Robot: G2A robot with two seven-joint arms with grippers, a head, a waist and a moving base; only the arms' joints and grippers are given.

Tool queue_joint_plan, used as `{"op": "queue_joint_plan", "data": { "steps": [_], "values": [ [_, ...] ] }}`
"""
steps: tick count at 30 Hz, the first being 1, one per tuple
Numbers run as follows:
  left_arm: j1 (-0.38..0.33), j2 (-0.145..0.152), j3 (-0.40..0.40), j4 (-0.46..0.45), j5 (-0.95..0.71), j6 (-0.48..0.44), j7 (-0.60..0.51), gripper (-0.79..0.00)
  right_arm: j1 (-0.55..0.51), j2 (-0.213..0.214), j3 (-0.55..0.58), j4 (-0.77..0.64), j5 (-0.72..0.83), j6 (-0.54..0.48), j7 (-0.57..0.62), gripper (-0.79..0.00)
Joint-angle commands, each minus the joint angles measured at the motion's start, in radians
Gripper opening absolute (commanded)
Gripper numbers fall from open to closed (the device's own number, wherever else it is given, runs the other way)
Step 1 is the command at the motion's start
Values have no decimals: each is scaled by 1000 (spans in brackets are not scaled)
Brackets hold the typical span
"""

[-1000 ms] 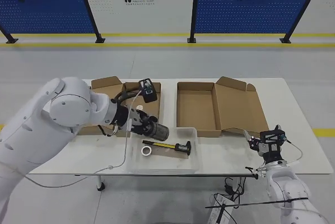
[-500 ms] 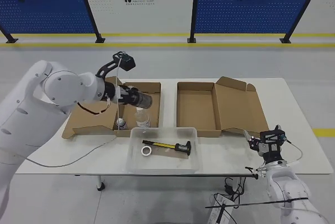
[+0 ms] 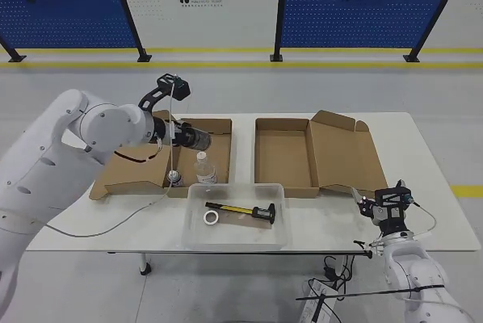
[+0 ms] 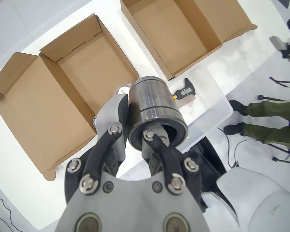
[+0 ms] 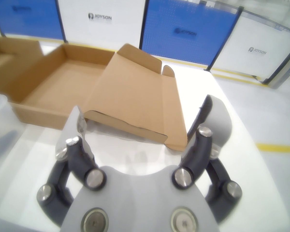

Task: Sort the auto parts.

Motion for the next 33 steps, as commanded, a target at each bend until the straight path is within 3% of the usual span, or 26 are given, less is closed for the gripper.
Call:
{"op": "queue_joint_plan", "data": {
  "steps": [1,11,17,26,33],
  "values": [
    [0,0,0,0,0,0,0,-785,0,0,0,0,0,0,0,0],
    [8,0,0,3,-3,3,11,-785,0,0,0,0,0,0,0,0],
    [-6,-19,4,64,17,110,49,-785,0,0,0,0,0,0,0,0],
    [-76,-94,96,251,58,305,75,-785,0,0,0,0,0,0,0,0],
    [-107,-160,186,407,101,317,89,-785,0,0,0,0,0,0,0,0]
  ]
}}
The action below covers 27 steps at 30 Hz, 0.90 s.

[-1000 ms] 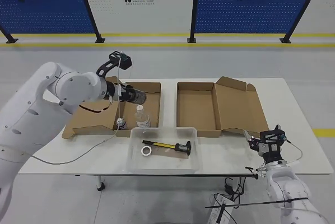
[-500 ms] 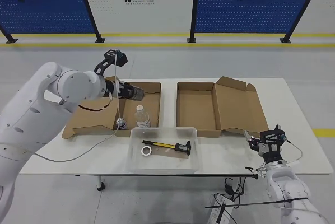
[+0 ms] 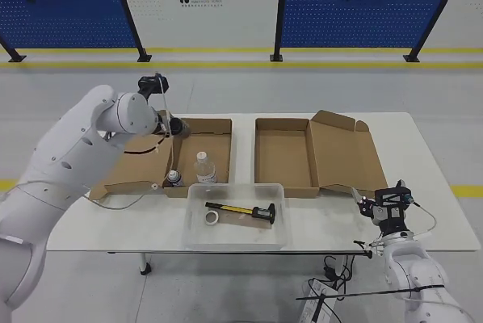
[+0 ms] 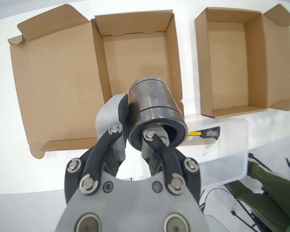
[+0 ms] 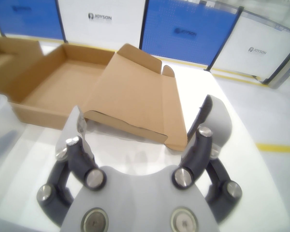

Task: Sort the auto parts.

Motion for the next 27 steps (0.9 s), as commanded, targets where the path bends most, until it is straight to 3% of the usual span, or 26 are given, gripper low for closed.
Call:
{"op": "queue_joint_plan", "data": {
  "steps": [1,12,27],
  "values": [
    [-5,-16,17,40,10,-4,5,-785,0,0,0,0,0,0,0,0],
    [-9,-81,58,190,20,-28,27,-785,0,0,0,0,0,0,0,0],
    [4,-144,84,314,11,-114,-40,-785,0,0,0,0,0,0,0,0]
  ]
}}
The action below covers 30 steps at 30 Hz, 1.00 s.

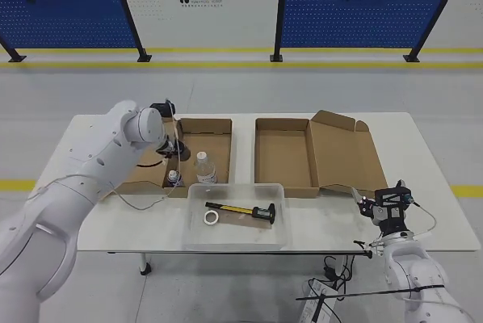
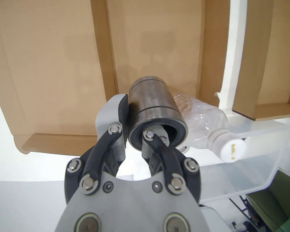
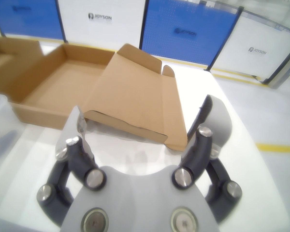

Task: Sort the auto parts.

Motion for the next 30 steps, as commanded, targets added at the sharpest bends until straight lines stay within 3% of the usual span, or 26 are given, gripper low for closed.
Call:
{"op": "queue_joint_plan", "data": {
  "steps": [1,30],
  "values": [
    [-1,-7,1,15,1,-15,-9,-785,0,0,0,0,0,0,0,0],
    [5,-112,40,163,72,-175,-67,-785,0,0,0,0,0,0,0,0]
  ]
}}
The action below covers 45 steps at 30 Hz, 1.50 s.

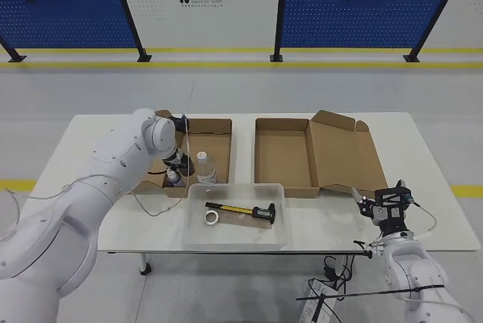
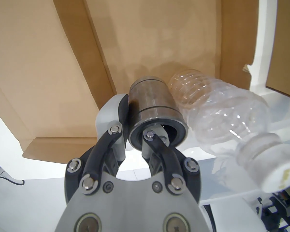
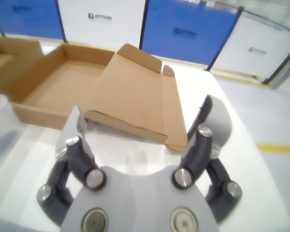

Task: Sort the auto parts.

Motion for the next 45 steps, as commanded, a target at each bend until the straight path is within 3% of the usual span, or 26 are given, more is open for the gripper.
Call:
{"op": "queue_joint_plan", "data": {
  "steps": [1,25,29,33,35,36,38,39,45],
  "values": [
    [0,-7,1,13,3,-8,-3,-785,0,0,0,0,0,0,0,0],
    [-15,-92,1,160,29,-56,-17,-770,0,0,0,0,0,0,0,0],
    [-18,-104,0,182,35,-65,-13,-603,0,0,0,0,0,0,0,0],
    [-21,-115,-4,203,40,-71,-11,-499,0,0,0,0,0,0,0,0],
    [-22,-120,-5,212,44,-73,-9,-394,0,0,0,0,0,0,0,0],
    [-23,-122,-6,217,45,-74,-7,-329,0,0,0,0,0,0,0,0],
    [-26,-126,-9,224,47,-77,-3,-58,0,0,0,0,0,0,0,0],
    [-29,-128,-12,227,46,-79,-3,0,0,0,0,0,0,0,0,0],
    [-53,-131,-27,236,62,-91,5,0,0,0,0,0,0,0,0,0]
  ]
}}
